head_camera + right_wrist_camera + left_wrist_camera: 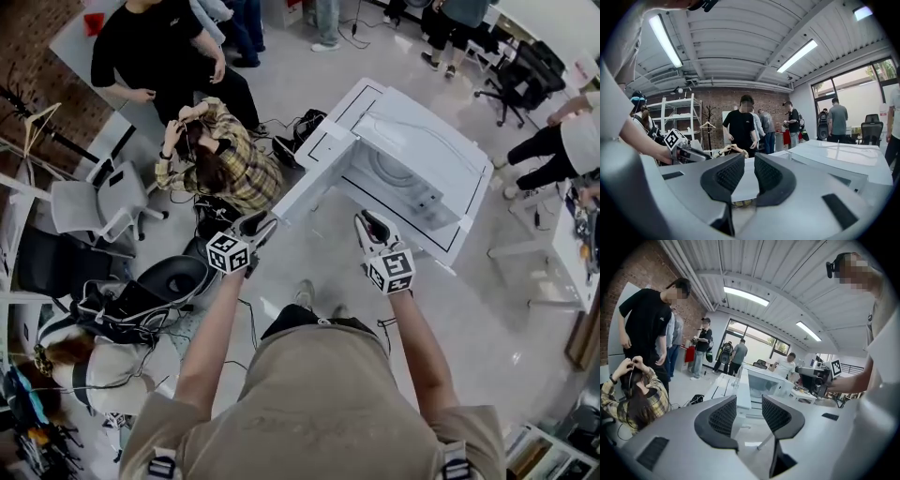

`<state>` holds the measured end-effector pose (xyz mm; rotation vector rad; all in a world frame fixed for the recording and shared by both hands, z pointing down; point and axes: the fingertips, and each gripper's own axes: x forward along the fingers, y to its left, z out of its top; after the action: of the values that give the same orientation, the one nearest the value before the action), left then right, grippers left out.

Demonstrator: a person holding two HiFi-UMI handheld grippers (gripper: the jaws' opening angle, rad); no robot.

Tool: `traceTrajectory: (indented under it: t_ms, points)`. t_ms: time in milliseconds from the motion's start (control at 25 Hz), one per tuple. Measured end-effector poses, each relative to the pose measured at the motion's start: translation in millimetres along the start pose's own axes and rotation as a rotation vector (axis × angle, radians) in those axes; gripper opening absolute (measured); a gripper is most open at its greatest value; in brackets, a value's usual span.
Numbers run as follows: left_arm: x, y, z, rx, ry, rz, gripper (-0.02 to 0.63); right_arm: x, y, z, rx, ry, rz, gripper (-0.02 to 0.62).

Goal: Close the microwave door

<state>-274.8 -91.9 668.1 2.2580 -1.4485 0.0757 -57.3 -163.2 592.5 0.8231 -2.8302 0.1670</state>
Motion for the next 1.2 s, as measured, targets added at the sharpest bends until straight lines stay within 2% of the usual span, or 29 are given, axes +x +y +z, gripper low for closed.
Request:
traceTrajectory:
  t_ms: [400, 640, 880, 1200]
  points:
    - [17, 32, -12, 0.024, 0.076, -0.146, 0.17, 21, 8, -14, 0.027, 0.021, -0.116, 0.052]
    - [30, 18, -32, 0.033, 0.123, -0.276, 0.17, 22, 10, -27, 0.031, 0.035, -0.146, 0.052]
    - [36, 5, -34, 0.045, 0.14, -0.315, 0.17, 10, 6, -24, 0.005, 0.038, -0.171, 0.052]
    - [44, -20, -44, 0.045, 0.17, -0.348, 0.17, -4, 0, -35, 0.044, 0.041, -0.202, 0.052]
